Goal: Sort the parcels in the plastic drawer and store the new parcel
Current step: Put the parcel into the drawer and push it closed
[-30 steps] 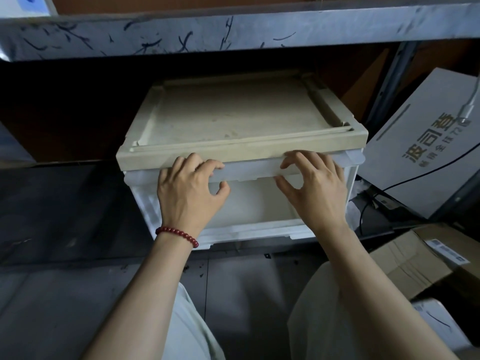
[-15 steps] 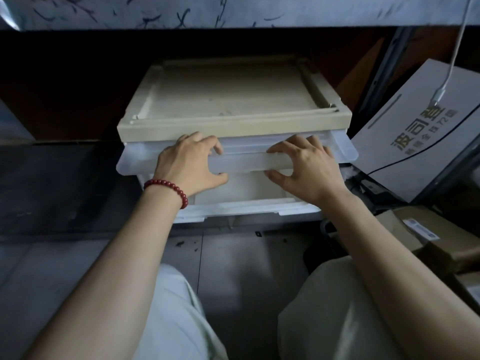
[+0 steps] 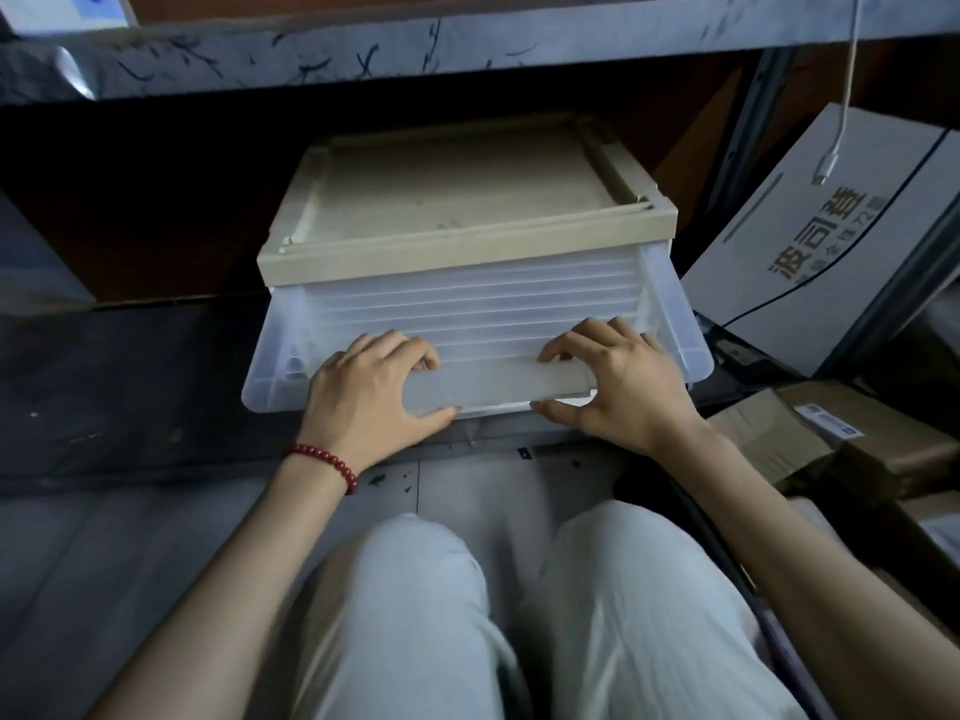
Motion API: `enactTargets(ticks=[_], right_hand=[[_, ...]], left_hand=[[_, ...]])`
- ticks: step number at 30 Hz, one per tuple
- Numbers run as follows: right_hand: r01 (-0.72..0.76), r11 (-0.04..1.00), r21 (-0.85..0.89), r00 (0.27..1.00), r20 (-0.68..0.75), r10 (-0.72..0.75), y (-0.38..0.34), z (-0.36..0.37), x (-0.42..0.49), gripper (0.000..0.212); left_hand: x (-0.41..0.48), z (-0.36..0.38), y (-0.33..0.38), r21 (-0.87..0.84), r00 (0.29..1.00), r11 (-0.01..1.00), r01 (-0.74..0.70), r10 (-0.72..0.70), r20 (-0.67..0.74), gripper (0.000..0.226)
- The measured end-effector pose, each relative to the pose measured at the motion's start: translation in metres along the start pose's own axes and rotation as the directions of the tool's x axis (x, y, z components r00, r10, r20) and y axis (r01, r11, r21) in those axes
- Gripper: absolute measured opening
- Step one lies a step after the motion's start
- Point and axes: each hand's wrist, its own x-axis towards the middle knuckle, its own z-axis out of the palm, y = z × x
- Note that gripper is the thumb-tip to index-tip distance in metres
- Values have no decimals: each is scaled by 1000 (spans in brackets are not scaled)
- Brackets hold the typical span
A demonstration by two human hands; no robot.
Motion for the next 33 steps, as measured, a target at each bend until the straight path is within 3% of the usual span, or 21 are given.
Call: enactTargets(ticks=[8,21,28,33], right_hand=[[22,998,62,1000,-11,-21,-1,-16,-18,52],[10,998,-65,1000,29,-8,6,28,-48,45],[39,988,-146,992,-117,-57,29,97,-47,44],[-3,982,-188,983,-182,-32,45,140,-26,41]], left_hand=[[-18,-10,10,-45,999,998,-44,43,-20,40],[-45,47,5,23,993,994,-103,105,-59,44],[-39,114,-9,71,964,988,-136,149,-221,38],[-19,154,-27,122,976,988,-94,116,-183,38]])
